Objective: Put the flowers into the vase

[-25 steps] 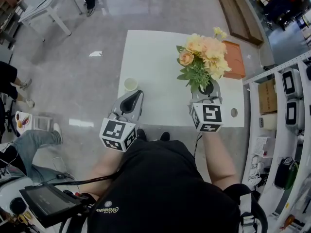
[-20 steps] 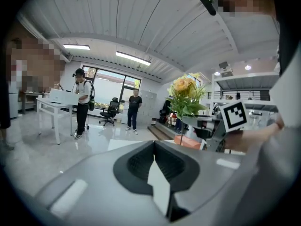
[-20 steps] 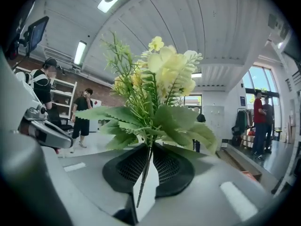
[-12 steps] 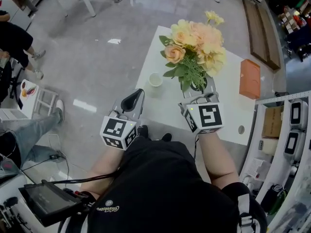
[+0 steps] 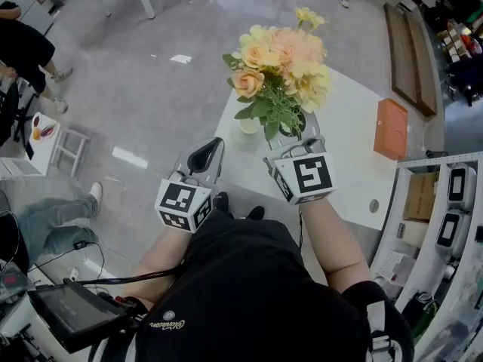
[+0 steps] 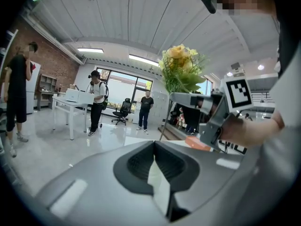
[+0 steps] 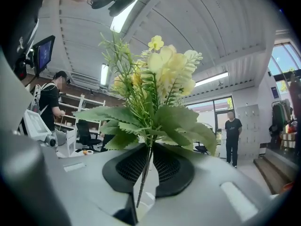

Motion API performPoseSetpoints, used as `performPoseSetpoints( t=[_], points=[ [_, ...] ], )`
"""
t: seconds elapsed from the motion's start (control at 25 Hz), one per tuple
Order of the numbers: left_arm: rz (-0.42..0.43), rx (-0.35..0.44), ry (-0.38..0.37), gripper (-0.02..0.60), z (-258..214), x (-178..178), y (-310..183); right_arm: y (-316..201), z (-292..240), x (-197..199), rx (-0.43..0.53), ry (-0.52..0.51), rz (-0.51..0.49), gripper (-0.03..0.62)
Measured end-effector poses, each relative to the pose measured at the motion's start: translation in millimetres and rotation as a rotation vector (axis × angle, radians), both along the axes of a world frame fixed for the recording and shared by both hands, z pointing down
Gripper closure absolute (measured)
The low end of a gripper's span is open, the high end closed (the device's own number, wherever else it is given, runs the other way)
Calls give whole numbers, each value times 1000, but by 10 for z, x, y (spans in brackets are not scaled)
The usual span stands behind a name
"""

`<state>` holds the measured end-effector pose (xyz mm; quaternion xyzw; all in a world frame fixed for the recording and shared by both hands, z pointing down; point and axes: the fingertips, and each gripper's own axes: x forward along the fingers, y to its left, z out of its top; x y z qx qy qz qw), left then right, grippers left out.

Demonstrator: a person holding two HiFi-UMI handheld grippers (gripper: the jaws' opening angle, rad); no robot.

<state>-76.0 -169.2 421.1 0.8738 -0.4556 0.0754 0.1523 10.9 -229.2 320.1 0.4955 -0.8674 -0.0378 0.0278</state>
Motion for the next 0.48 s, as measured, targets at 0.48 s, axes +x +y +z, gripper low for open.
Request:
performPoseSetpoints(
  t=[0.48],
  points=[
    [6, -16, -4, 574, 74, -8, 55, 51, 1087, -54, -125, 108, 4, 551]
  ],
)
